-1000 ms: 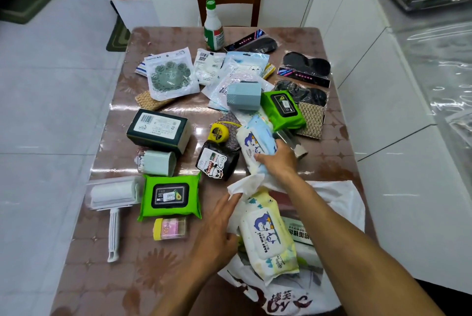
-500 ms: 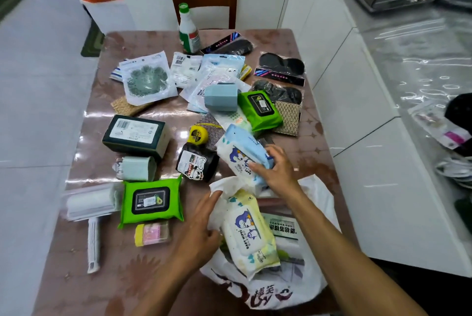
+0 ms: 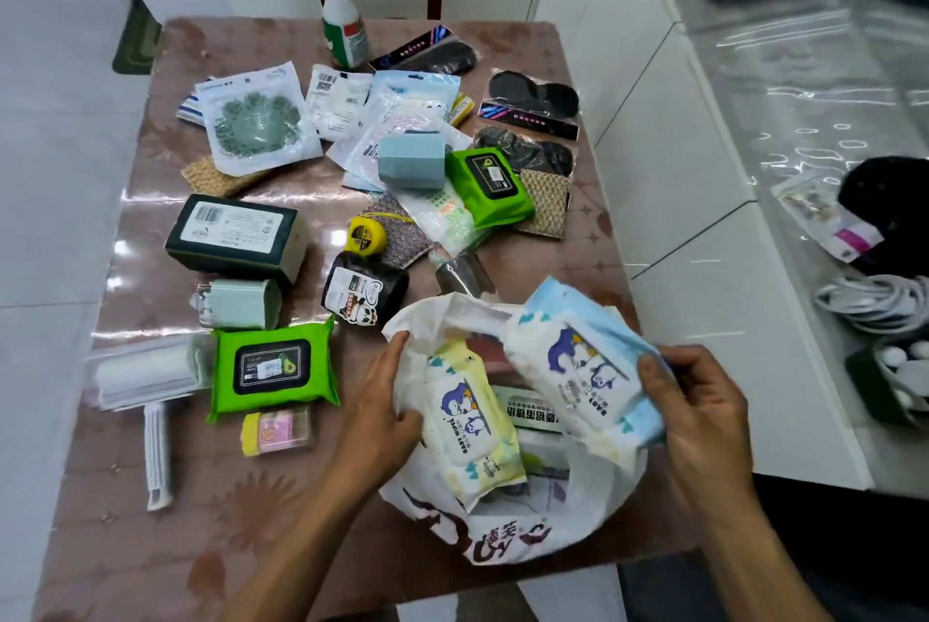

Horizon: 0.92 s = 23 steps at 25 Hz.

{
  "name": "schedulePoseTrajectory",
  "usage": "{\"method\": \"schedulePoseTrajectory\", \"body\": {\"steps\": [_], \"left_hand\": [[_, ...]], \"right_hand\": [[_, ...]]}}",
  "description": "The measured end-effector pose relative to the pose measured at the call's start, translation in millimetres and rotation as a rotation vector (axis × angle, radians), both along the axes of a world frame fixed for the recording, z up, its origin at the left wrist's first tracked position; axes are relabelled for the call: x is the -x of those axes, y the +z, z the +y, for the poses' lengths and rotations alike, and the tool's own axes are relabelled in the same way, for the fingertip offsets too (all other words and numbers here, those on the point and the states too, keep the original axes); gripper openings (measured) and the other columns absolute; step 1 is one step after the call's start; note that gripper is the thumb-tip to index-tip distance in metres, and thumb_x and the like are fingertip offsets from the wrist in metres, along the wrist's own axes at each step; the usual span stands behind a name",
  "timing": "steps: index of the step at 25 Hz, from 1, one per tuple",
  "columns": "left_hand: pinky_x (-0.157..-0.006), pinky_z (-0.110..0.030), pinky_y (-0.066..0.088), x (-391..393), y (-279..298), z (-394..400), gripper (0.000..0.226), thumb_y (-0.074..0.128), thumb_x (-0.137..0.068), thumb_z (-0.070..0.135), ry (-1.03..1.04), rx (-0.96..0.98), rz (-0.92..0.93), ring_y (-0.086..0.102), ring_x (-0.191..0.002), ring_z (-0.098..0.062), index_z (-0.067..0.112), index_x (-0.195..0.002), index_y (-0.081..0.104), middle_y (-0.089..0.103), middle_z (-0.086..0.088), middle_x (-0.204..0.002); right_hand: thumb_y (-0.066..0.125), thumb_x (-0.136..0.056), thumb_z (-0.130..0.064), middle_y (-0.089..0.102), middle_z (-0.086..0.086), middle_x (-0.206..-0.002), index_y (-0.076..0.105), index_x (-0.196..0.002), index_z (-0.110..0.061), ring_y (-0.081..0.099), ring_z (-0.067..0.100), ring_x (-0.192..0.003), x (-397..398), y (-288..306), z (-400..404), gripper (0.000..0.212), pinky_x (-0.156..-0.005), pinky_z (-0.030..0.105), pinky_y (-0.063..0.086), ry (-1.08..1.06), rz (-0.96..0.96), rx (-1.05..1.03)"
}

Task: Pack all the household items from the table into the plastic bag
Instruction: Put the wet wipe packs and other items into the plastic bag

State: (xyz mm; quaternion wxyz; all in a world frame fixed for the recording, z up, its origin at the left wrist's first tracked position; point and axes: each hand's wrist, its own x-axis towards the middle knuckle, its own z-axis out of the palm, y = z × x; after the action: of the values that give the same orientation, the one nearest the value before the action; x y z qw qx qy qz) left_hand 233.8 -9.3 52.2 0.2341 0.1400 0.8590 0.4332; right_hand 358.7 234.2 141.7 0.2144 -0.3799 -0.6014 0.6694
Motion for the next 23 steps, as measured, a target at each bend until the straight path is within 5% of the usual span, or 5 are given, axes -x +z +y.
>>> {"method": "schedulePoseTrajectory", "body": {"steps": [5, 9, 15, 20, 23], "left_hand": [[-0.089, -0.031, 0.054, -4.1, 0.0, -5.7, 0.091, 0.053, -0.068, 0.01, 0.056, -0.078, -0.087, 0.058, -0.108, 0.001, 0.055, -0.142, 0.026, 0.042, 0.013, -0.139], [-0.077, -0.007, 0.044, -3.0, 6.4, -13.9, 0.089, 0.047, -0.066, 0.008, 0.065, -0.101, -0.077, 0.047, -0.082, 0.029, 0.062, -0.135, 0.032, 0.043, 0.029, -0.133], [-0.085, -0.013, 0.048, 6.1, 12.5, -23.8, 0.083, 0.047, -0.062, 0.004, 0.152, -0.184, -0.122, 0.049, -0.113, 0.016, 0.055, -0.127, 0.047, 0.049, 0.015, -0.138], [-0.075, -0.038, 0.057, -0.4, 19.2, -33.7, 0.046, 0.058, -0.073, 0.026, 0.147, -0.114, -0.108, 0.064, -0.094, -0.011, 0.04, -0.117, 0.056, 0.063, 0.013, -0.116], [-0.076, -0.044, 0.053, 27.8, 8.4, -54.6, 0.03, 0.054, -0.076, 0.022, 0.474, -0.109, -0.025, 0.063, -0.093, -0.022, 0.024, -0.105, 0.059, 0.066, 0.004, -0.101]], "right_hand": [[0.064, -0.09, -0.018, 0.07, 0.013, -0.097, 0.059, -0.091, -0.023, 0.072, 0.019, -0.077, -39.7, -77.9, -52.0, 0.007, -0.057, 0.033, 0.058, 0.108, -0.398, 0.029], [0.05, -0.1, -0.018, 0.062, 0.001, -0.118, 0.045, -0.124, -0.03, 0.066, 0.012, -0.094, -30.5, -91.5, -39.7, 0.027, -0.079, 0.04, 0.058, 0.354, -0.604, -0.004], [0.049, -0.1, -0.016, 0.063, -0.004, -0.122, 0.048, -0.126, -0.035, 0.065, 0.013, -0.103, -4.1, -96.4, -62.1, 0.033, -0.08, 0.03, 0.053, 0.671, -0.616, -0.286], [0.043, -0.102, -0.025, 0.062, -0.001, -0.124, 0.044, -0.138, -0.025, 0.058, 0.017, -0.095, 15.9, -84.8, -70.5, 0.036, -0.069, 0.025, 0.04, 0.738, -0.705, -0.602], [0.05, -0.097, -0.029, 0.066, 0.002, -0.118, 0.053, -0.127, -0.026, 0.059, 0.02, -0.095, 29.7, -67.7, -57.6, 0.03, -0.072, 0.03, 0.046, 0.765, -0.723, -0.762]]}}
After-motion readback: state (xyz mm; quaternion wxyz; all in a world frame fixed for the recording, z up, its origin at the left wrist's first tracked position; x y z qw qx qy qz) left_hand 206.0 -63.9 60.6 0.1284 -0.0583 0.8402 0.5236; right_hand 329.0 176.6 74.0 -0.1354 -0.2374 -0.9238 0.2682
